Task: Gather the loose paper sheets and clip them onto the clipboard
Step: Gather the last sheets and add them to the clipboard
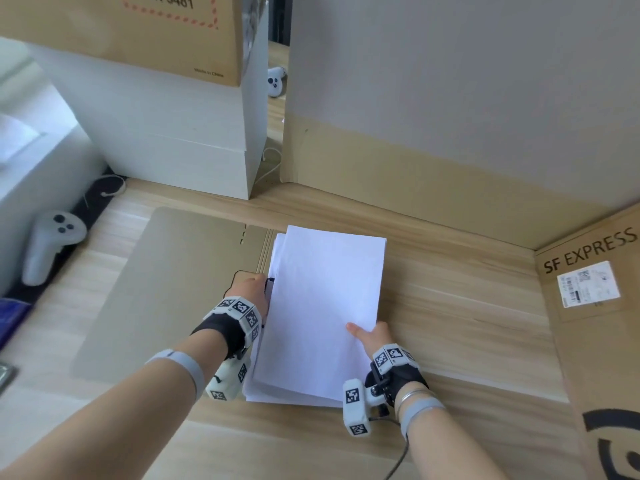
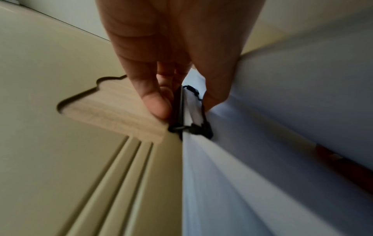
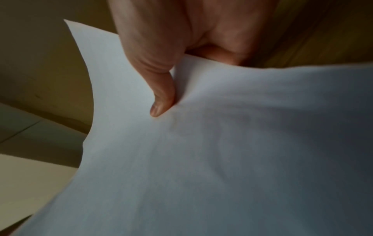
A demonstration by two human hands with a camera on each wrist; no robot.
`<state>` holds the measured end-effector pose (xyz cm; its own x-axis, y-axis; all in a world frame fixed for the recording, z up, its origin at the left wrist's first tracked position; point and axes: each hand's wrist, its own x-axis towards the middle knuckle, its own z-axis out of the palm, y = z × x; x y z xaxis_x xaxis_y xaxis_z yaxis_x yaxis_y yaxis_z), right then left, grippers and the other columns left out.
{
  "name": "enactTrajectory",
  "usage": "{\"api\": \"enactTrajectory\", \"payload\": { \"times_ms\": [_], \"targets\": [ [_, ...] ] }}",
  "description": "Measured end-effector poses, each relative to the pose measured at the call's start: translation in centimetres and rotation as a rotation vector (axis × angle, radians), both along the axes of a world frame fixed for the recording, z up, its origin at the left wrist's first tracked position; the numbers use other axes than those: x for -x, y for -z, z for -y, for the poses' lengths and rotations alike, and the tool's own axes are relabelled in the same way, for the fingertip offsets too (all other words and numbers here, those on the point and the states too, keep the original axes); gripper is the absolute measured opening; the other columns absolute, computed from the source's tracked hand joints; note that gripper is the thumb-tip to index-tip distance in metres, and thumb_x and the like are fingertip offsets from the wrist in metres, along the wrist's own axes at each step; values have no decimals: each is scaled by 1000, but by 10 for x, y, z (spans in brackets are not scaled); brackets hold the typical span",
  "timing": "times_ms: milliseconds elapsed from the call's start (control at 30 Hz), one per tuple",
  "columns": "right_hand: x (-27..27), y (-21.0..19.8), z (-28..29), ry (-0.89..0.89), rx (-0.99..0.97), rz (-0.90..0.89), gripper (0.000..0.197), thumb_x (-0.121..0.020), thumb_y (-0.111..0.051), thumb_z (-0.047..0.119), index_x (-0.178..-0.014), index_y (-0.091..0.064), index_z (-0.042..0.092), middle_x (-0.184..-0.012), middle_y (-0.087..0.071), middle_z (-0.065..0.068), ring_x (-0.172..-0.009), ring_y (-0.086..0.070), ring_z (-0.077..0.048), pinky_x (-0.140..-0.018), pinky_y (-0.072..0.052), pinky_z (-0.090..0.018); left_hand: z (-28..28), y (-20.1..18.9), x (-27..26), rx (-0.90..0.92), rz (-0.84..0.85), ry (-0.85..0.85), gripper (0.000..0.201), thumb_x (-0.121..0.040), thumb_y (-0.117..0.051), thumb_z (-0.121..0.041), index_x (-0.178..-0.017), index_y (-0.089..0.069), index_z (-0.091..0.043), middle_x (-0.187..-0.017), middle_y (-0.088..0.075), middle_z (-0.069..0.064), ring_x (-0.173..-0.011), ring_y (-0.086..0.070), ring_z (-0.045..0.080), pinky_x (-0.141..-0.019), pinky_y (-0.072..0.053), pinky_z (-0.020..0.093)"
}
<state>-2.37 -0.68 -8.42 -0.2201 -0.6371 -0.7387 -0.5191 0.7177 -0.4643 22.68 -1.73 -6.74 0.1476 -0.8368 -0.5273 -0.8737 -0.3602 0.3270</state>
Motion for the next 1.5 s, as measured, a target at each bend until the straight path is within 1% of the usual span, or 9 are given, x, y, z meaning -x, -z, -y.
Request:
{"api": "enactTrajectory", "payload": {
  "times_ms": [167,300,400,567,733,1067,1233,1333,1500],
  "targets": [
    [4,3,1,-21,-15,-13,59,-83,-67,34,-123,-47,-3,-121,-59,-16,-110,-58,-32,-89,-43,-32,2,-7,-3,-57,-56,40,30,-93,-42,-24,-113,-49,-3,-107,-63,16,-89,-61,30,-73,-47,32],
    [1,4,1,-24,-8,-23,61,-82,-68,35,-124,-47,-4,-122,-59,-18,-110,-58,-32,-94,-45,-35,-1,-7,-14,-71,-154,51,38,-90,-50,-23,-121,-34,-7,-85,-57,11,-69,-53,25,-64,-45,33],
    [-1,-2,1,-14,-13,-28,59,-84,-66,32,-124,-44,-5,-123,-57,-17,-113,-56,-33,-88,-41,-31,-1,-5,-21,-60,-234,69,48,-89,-48,-14,-129,-22,-16,-76,-48,11,-60,-45,22,-60,-43,34],
    [-5,1,0,-10,15,-33,60,-80,-70,34,-122,-49,-3,-120,-61,-16,-109,-60,-31,-94,-46,-35,-2,-7,-22,-63,-220,150,42,-91,-41,-9,-130,-26,-18,-61,-34,0,-46,-30,15,-48,-32,23],
    [-9,-1,-3,-26,-3,-35,66,-78,-70,37,-126,-47,-2,-123,-60,-15,-110,-59,-30,-96,-46,-37,-2,-11,-20,-42,-198,178,32,-93,-39,-9,-125,-37,-12,-62,-34,-5,-48,-32,11,-46,-27,21],
    [-16,-11,3,-98,-16,-46,63,-84,-66,32,-131,-40,-2,-131,-53,-15,-119,-53,-31,-98,-42,-33,0,-10,-20,-43,-199,189,32,-93,-39,-11,-125,-39,-11,-65,-35,-5,-50,-32,9,-46,-27,18],
    [-17,-15,2,-58,-6,-17,50,-87,-64,23,-125,-47,-4,-127,-56,-13,-117,-54,-32,-94,-42,-29,2,-6,-20,-67,-194,203,26,-92,-44,-13,-118,-41,-15,-66,-37,-5,-52,-35,11,-48,-32,21],
    [-18,-11,3,-51,5,9,43,-85,-66,22,-118,-56,-3,-121,-63,-15,-110,-60,-31,-96,-46,-33,3,-5,-20,-68,-178,216,16,-90,-46,-14,-103,-39,-21,-66,-37,-6,-55,-37,15,-50,-32,22],
    [-18,-11,2,-11,27,39,38,-85,-66,19,-116,-58,-2,-106,-63,-9,-108,-61,-30,-90,-45,-30,4,-8,-11,-51,-115,227,21,-84,-54,-16,-94,-36,-21,-69,-40,-4,-55,-36,10,-48,-30,19]
  ]
}}
